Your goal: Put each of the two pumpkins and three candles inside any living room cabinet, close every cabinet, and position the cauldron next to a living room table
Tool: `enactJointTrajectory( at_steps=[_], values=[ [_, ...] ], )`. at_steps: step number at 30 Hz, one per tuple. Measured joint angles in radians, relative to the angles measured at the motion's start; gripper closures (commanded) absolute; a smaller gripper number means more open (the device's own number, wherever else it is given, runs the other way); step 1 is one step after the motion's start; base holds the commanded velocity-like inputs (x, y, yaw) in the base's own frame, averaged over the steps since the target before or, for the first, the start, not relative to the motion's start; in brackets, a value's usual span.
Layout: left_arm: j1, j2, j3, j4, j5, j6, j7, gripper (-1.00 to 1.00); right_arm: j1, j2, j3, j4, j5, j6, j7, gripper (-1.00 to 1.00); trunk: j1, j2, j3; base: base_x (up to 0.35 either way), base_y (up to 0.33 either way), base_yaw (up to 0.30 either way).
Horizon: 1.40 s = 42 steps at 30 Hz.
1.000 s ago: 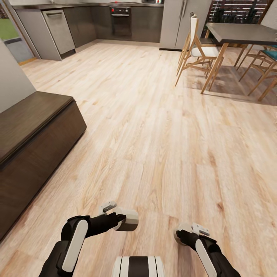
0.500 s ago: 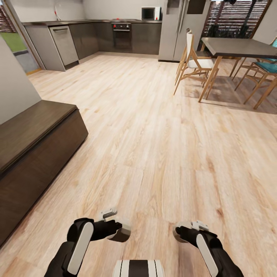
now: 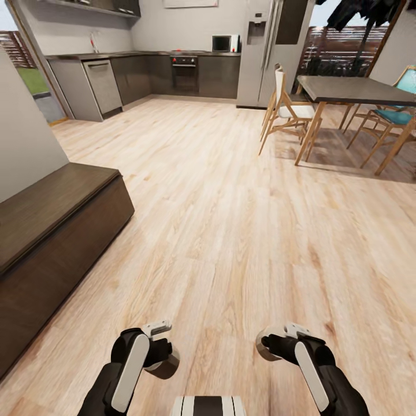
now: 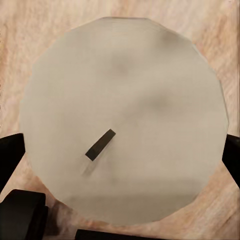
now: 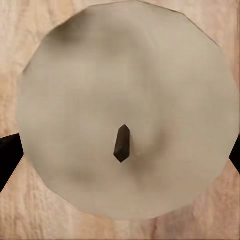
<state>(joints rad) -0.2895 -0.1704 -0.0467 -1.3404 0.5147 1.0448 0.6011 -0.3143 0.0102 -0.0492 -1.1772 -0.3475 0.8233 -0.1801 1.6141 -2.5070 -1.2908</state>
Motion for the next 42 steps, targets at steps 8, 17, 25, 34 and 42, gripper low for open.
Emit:
enactJointTrajectory(
  at_steps=[8,17,25,34,42],
  values=[
    [0.0,0.0,0.001,-0.001,0.002,0.0,0.001,1.0,0.0,0.0,-0.001,-0.001,-0.003,0.0,0.0,1.0,-0.004,0.002,0.031,0.0,0.0,0.0],
    [0.0,-0.004,0.0,-0.001,0.002,0.0,-0.001,1.0,0.0,-0.007,-0.011,0.003,-0.012,-0.004,0.002,1.0,-0.008,0.004,0.066,-0.021,0.0,0.0],
    [0.0,-0.004,-0.027,-0.001,0.005,-0.002,-0.001,1.0,0.0,-0.007,-0.013,0.003,-0.013,-0.003,0.003,1.0,-0.011,0.006,0.097,-0.113,0.0,0.0],
    [0.0,-0.004,-0.058,-0.001,0.003,-0.002,-0.002,1.0,0.0,-0.007,-0.013,0.003,-0.013,-0.003,0.003,1.0,-0.025,0.027,0.129,-0.002,0.0,0.0],
    [0.0,-0.004,-0.058,-0.001,0.004,-0.003,-0.002,1.0,0.0,-0.007,-0.013,0.003,-0.013,-0.001,0.003,1.0,-0.056,0.083,0.154,0.0,0.0,0.043]
  ],
)
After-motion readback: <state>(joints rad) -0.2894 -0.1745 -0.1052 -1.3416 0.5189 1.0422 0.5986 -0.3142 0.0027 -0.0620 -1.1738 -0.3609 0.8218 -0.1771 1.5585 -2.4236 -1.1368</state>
